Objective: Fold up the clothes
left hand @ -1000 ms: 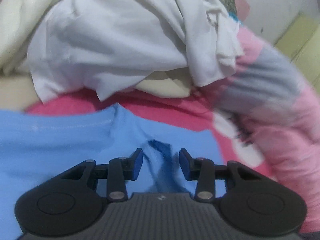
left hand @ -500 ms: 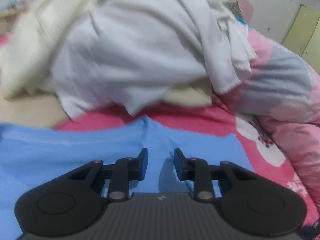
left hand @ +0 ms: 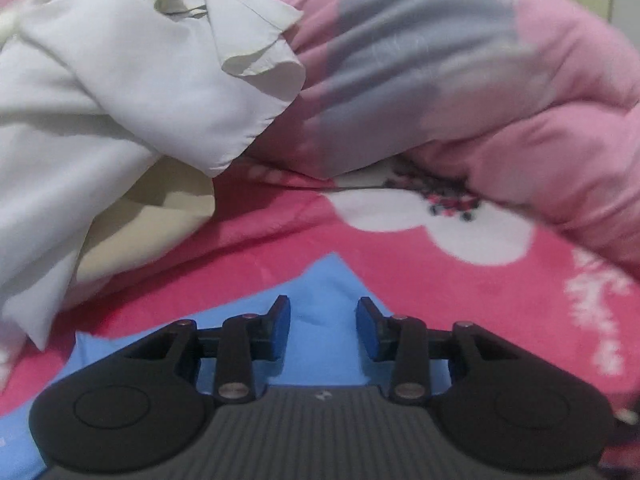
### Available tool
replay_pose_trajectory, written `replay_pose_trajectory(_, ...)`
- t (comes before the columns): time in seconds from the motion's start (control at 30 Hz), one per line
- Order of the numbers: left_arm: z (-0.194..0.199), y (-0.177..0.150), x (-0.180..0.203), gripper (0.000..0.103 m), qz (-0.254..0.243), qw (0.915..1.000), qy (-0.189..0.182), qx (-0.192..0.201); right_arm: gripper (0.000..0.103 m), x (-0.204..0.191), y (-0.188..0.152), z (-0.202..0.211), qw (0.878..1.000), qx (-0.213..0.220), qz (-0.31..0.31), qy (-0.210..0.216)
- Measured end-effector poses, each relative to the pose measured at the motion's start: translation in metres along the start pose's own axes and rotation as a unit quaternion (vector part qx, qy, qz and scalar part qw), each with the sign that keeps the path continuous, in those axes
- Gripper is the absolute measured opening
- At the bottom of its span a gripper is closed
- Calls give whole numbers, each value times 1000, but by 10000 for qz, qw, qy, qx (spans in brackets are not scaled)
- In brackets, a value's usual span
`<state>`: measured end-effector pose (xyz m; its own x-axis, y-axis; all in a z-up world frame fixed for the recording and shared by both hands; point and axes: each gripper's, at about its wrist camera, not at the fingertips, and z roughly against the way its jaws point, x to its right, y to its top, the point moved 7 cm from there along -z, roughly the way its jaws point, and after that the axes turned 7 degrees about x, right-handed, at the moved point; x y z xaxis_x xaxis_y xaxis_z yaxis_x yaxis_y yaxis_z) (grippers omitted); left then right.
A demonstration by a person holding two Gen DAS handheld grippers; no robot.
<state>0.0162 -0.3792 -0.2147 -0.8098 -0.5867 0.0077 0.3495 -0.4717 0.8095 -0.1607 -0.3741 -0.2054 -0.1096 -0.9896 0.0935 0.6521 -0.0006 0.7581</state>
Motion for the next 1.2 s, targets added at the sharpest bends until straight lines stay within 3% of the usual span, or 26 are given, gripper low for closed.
replay_pose_trajectory(0.17, -1, -6, -12, 38, 612, 9977, 184, 244, 2, 14, -14, 9, 9975, 29, -678, -213)
replay_pose_trajectory(0.3, -4, -3, -11, 39, 550, 9978, 233, 279, 3, 16, -21, 8, 9967, 31, -784, -188)
replay_pose_trajectory(0.37, -3, 2, -15, 40, 662, 9972, 194, 278, 8, 19, -22, 11, 9963, 7, -824, -241)
replay_pose_trajectory(0.43, 8, 10, -26, 52, 865, 9952, 300, 334, 15, 26, -22, 22, 9953, -29, -895, -377)
replay_pose_trajectory(0.53, 41, 24, -55, 56, 1163, 9906, 458, 557, 15, 36, -15, 44, 9937, 76, -969, -562)
replay_pose_trajectory(0.63, 89, 33, -96, 57, 1716, 9813, 610, 626, 15, 31, 10, 49, 9929, 420, -1060, -331)
replay_pose_trajectory(0.73, 156, 30, -144, 57, 2216, 9681, 918, 725, 15, 1, 37, 29, 9925, 605, -1030, 250)
replay_pose_trajectory(0.83, 233, 16, -191, 58, 2600, 9511, 1437, 846, 15, -35, 41, -5, 9928, 368, -890, 715)
replay_pose_trajectory(0.93, 325, -6, -234, 59, 2931, 9291, 2054, 934, 15, -56, 25, -34, 9966, -115, -494, 651)
replay_pose_trajectory(1.0, 387, -24, -253, 63, 2955, 9176, 2481, 954, 16, -58, 30, -27, 9972, -65, -471, 579)
replay_pose_trajectory(1.1, 463, -56, -270, 69, 2891, 9063, 3011, 670, 21, -57, 50, 4, 9961, 265, -645, 545)
replay_pose_trajectory(1.2, 497, -104, -265, 70, 2965, 9083, 2951, -54, 26, -66, 71, 31, 9928, 444, -853, 712)
